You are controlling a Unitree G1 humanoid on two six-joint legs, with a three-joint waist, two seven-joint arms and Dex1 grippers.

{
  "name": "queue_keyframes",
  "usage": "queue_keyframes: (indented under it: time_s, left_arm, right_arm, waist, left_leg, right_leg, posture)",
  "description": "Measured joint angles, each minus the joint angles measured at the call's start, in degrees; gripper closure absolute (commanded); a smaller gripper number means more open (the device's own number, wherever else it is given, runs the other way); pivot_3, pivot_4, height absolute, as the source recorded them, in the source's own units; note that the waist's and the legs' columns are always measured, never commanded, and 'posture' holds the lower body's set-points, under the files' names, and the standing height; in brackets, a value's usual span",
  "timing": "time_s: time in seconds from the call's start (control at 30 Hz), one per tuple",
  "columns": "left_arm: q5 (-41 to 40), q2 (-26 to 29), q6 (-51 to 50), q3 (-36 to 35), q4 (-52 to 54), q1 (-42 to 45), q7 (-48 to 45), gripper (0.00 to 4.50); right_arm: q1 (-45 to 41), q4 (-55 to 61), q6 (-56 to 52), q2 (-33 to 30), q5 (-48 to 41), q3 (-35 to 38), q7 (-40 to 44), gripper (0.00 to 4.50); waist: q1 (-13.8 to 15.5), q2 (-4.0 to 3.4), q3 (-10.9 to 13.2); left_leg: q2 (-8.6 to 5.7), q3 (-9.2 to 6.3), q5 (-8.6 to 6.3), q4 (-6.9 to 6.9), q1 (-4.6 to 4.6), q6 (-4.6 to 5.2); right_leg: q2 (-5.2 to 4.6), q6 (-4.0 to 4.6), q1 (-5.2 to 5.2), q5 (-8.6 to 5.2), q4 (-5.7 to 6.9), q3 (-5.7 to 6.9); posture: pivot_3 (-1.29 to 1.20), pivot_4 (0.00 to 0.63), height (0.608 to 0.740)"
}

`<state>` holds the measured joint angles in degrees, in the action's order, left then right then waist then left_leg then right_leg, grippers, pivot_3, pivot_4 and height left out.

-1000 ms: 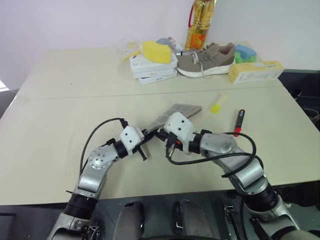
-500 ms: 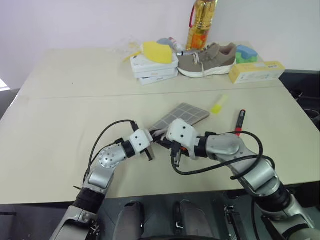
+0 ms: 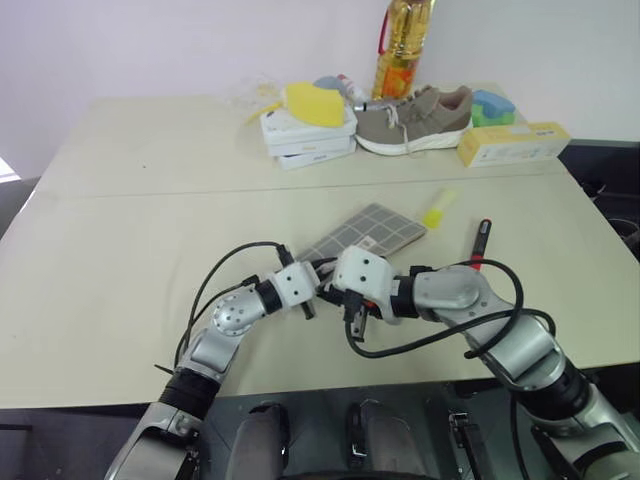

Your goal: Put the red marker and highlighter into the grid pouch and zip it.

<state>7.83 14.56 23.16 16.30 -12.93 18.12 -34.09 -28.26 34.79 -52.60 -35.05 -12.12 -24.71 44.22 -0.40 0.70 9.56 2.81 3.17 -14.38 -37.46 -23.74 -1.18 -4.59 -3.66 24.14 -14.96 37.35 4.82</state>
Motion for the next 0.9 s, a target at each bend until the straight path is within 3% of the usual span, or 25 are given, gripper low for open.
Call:
queue_keyframes:
  time_s: [0.47, 0.57, 0.8, 0.9]
  left_arm:
    - [0.6, -1.4, -1.3, 0.8, -1.6, 0.7, 1.9, 4.50]
    - [0.6, -1.5, -1.4, 0.8, -1.9, 1.0, 2.5, 4.50]
    - [-0.6, -1.7, -2.6, -0.2, -2.4, 2.0, 3.7, 4.50]
    - [-2.2, -1.2, -3.1, -0.5, -1.9, 1.6, 3.1, 4.50]
  right_arm:
    - [-0.9, 0.0, 0.8, -1.3, 0.5, -1.0, 1.0, 4.42]
    - [-0.9, 0.0, 1.2, -1.5, 0.6, -1.0, 1.2, 3.63]
    - [-0.7, 0.4, 1.8, -1.5, 0.6, -1.1, 1.0, 0.05]
    - [2.3, 1.1, 2.2, -3.3, 0.5, 2.6, 0.4, 0.05]
  waist:
    - [0.0, 0.00, 0.0]
    - [0.0, 0.00, 0.0]
    - [0.0, 0.00, 0.0]
    - [0.1, 0.01, 0.0]
  left_leg:
    - [0.00, -0.01, 0.00, -0.01, 0.00, 0.00]
    - [0.00, -0.01, 0.00, -0.01, 0.00, 0.00]
    - [0.00, -0.02, 0.00, 0.00, 0.00, 0.00]
    - [0.00, -0.02, 0.00, -0.01, 0.00, 0.00]
  right_leg:
    - [0.00, 0.00, -0.01, 0.00, 0.00, 0.00]
    - [0.00, 0.00, -0.01, 0.00, 0.00, 0.00]
    - [0.00, 0.00, -0.01, 0.00, 0.01, 0.01]
    - [0.00, 0.00, -0.03, 0.00, 0.00, 0.02]
  posture:
    - [0.00, 0.150, 0.740]
    - [0.00, 0.150, 0.740]
    - [0.00, 0.150, 0.740]
    - [0.00, 0.150, 0.740]
